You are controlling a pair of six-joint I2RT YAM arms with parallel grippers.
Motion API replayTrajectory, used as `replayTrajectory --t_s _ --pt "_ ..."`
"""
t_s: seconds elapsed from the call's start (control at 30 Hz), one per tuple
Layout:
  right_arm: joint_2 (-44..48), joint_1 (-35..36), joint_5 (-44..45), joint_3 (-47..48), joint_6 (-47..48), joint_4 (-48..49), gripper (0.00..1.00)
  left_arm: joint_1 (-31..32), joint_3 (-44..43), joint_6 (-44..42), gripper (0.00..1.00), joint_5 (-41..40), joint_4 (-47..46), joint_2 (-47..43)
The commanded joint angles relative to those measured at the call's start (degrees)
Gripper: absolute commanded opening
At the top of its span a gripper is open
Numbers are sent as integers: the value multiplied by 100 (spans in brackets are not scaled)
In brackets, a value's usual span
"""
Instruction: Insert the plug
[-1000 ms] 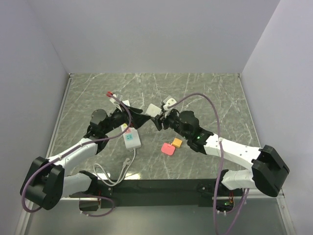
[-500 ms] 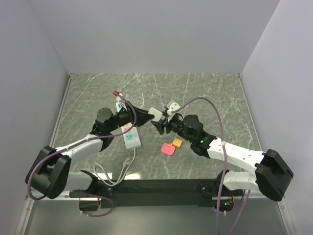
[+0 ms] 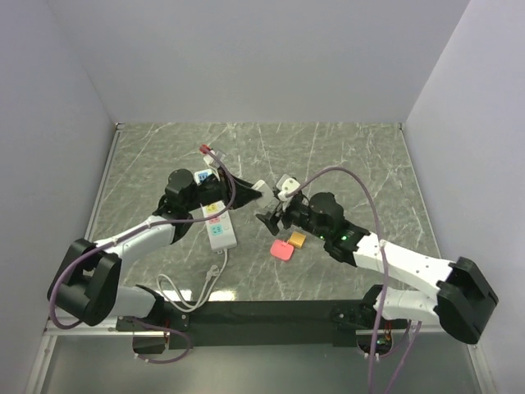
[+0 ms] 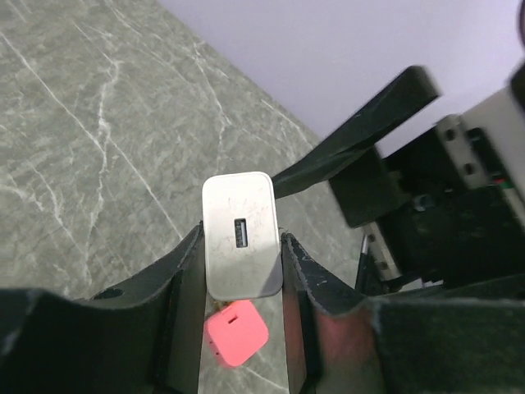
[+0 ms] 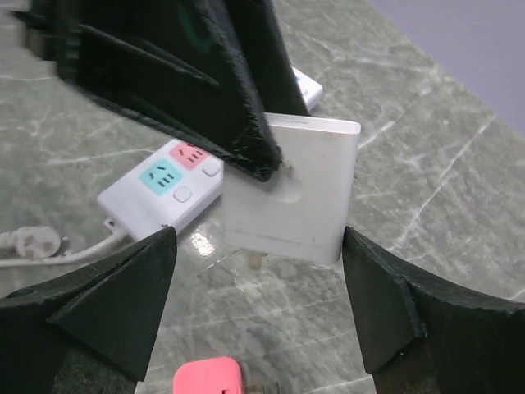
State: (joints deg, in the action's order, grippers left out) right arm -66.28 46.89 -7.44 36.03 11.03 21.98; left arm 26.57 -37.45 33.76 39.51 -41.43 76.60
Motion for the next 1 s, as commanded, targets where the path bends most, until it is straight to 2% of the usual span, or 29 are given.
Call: replayTrajectory --t_s 0.0,0.2,0.3,0.33,0.43,0.47,0.7,0.97 --pt "825 -75 -713 116 383 -167 89 -81 -315 -835 0 153 538 -434" --pt "1398 -355 -1198 -78 374 -282 91 -204 -272 -1380 0 426 1171 -838" --pt "1460 -689 -1908 -70 207 -124 91 -213 -123 -1591 0 715 1234 -1076" --pt "1364 -951 -2415 -35 155 -115 91 -213 -96 -1722 0 969 1295 -1129" --pt "1101 -1383 -3226 132 -48 26 90 -213 1 -1960 0 1461 1365 -1340" --pt "1030 -1428 -3707 176 -74 43 88 -213 10 -2030 0 1620 1453 -1393" --pt "363 -1499 -5186 852 145 -343 81 -47 -51 -2619 0 1877 2033 -1516" --pt "-42 -1490 -5593 1125 84 -431 75 103 -148 -2831 0 1710 2209 -1464"
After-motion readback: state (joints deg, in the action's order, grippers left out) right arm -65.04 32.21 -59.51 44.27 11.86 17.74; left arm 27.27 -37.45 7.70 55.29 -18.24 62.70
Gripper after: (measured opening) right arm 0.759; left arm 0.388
